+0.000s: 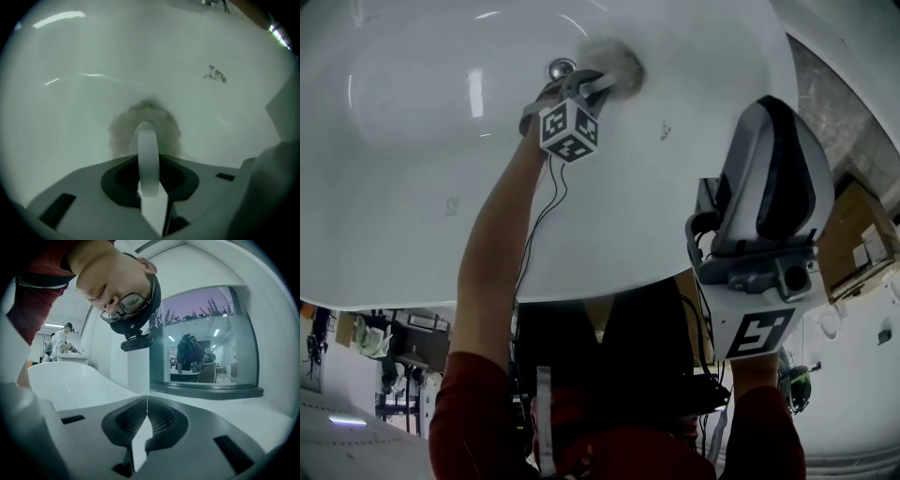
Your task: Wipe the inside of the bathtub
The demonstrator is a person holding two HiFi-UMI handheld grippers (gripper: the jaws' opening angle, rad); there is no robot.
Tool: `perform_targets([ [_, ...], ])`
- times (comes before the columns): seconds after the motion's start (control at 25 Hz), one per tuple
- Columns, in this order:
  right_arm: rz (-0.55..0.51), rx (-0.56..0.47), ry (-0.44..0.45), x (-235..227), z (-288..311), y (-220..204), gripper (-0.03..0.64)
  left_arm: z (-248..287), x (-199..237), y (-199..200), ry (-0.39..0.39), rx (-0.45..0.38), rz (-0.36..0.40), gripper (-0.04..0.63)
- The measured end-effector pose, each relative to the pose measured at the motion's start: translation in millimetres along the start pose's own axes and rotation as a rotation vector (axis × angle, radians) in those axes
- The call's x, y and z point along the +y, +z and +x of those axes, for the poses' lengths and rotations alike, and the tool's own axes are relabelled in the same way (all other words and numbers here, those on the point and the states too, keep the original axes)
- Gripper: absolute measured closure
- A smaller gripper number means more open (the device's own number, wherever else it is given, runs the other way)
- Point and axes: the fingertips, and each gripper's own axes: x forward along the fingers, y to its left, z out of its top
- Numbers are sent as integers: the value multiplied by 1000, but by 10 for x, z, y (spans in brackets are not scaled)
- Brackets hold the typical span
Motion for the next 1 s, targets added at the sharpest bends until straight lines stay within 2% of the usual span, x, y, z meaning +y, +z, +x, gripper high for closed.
perform_targets([
  [0.32, -5, -1, -9, -39, -51, 91, 604, -51, 0, 28, -11, 27, 5, 502],
  [0.44, -22, -14, -14, -81, -103, 209, 604, -199, -35, 128, 6, -1, 31, 502],
  [0.6, -52, -46, -43, -131, -243, 471, 604, -612, -188, 488, 11, -103, 141, 502],
  [0.84, -104, -89, -129, -262, -643, 1012, 604, -1505, -564, 1221, 1, -271, 333, 502],
  [1.0, -137, -121, -178, -282, -915, 1378, 604, -2056, -855, 1595, -41, -324, 445, 502],
])
